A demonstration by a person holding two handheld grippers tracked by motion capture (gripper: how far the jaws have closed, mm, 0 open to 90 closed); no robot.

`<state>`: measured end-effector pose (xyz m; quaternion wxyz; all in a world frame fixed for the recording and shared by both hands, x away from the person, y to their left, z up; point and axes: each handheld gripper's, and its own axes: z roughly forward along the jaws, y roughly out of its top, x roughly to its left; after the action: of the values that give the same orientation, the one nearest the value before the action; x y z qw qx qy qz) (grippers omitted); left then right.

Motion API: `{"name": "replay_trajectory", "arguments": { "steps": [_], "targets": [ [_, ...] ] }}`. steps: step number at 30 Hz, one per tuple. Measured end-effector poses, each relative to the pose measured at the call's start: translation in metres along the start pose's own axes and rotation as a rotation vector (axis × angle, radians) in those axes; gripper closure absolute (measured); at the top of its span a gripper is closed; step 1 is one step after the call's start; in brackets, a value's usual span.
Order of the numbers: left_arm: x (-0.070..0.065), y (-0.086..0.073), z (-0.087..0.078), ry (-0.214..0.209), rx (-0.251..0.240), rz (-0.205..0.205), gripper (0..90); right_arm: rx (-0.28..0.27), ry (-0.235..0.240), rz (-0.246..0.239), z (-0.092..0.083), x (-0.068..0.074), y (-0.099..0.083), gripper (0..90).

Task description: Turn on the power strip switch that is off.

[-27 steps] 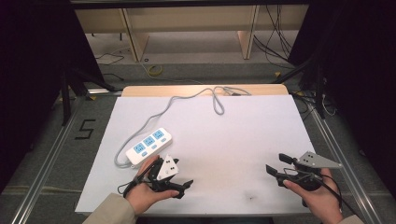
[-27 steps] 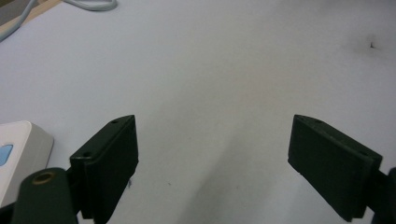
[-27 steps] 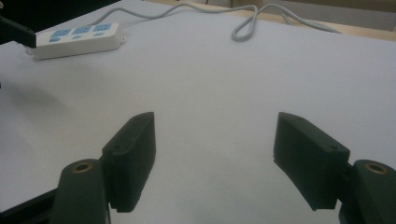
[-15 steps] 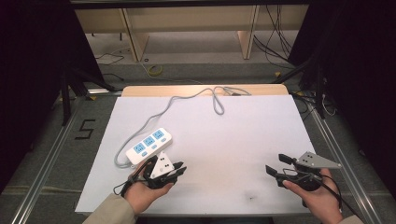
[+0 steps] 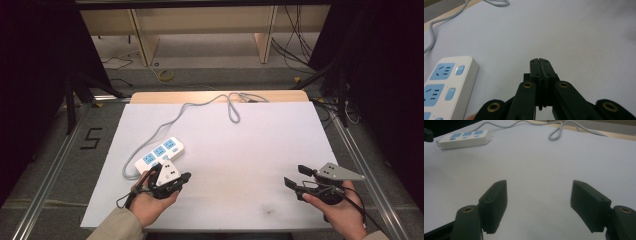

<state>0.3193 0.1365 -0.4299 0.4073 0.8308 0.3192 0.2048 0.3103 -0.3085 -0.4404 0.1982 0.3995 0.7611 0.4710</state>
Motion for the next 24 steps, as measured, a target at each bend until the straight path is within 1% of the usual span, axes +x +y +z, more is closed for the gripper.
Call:
{"name": "replay_trajectory", "arguments": {
  "steps": [3,11,24],
  "targets": [
    [0.003,0.0,-0.001,0.011,0.009,-0.011,89.8,0.001,0.0,0.0,0.0,0.0,0.0,30.3],
    [0.007,0.001,-0.002,0.038,0.039,-0.018,89.8,0.002,0.001,0.0,0.0,0.0,0.0,30.3],
    [0.022,0.001,-0.007,0.08,0.04,-0.042,89.9,0.002,0.0,-0.002,0.001,0.0,0.0,30.3]
  ]
}}
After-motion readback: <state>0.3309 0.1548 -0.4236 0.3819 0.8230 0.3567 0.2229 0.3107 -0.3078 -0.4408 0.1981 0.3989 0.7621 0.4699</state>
